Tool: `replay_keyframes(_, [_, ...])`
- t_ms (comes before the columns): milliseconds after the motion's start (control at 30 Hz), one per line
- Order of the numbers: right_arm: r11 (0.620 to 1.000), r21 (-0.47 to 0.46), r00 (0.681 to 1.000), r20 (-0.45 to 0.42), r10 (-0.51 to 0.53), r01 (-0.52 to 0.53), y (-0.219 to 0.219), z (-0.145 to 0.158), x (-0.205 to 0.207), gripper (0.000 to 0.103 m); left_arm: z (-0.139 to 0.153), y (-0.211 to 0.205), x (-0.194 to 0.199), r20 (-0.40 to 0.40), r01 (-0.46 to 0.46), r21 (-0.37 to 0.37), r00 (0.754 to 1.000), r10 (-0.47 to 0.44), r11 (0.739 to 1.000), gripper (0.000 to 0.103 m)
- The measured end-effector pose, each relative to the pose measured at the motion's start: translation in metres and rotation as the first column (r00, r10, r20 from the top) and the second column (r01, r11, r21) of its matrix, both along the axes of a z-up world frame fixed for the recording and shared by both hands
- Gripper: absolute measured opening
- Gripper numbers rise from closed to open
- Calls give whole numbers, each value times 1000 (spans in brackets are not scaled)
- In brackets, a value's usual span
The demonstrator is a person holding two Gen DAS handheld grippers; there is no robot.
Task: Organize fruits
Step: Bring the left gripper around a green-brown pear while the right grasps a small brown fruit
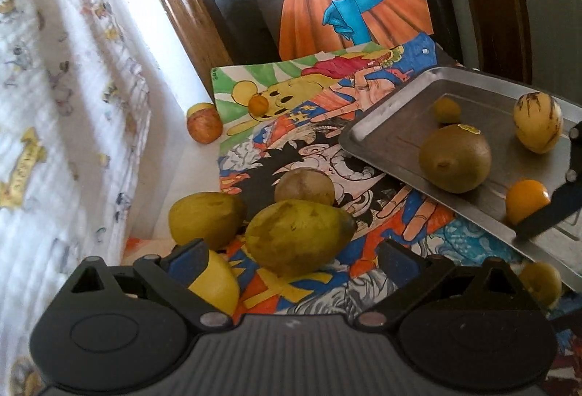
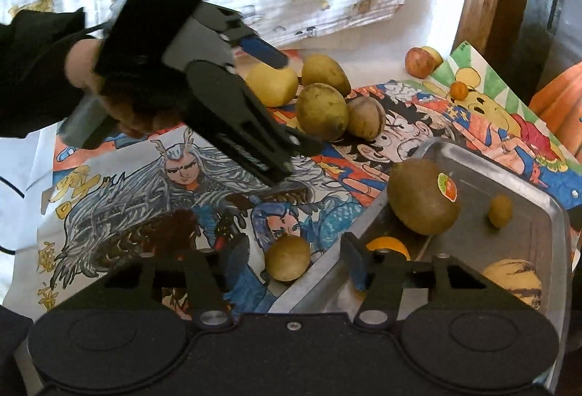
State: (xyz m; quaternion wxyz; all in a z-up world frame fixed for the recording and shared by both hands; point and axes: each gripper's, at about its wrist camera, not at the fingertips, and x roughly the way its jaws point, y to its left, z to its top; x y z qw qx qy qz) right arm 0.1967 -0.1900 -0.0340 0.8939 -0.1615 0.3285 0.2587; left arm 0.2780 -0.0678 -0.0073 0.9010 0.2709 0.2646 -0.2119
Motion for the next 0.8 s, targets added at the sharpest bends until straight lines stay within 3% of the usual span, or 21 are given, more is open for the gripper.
replay_keyframes(533, [992, -76, 994, 47, 99, -96, 6, -4, -5, 33, -10, -14, 21, -42, -14, 17, 999, 14, 1000, 86])
replay_keyframes(800, [993, -74, 993, 53, 101, -97, 7, -5, -7, 32, -11, -16, 28, -59, -41, -5, 997, 41, 999, 83])
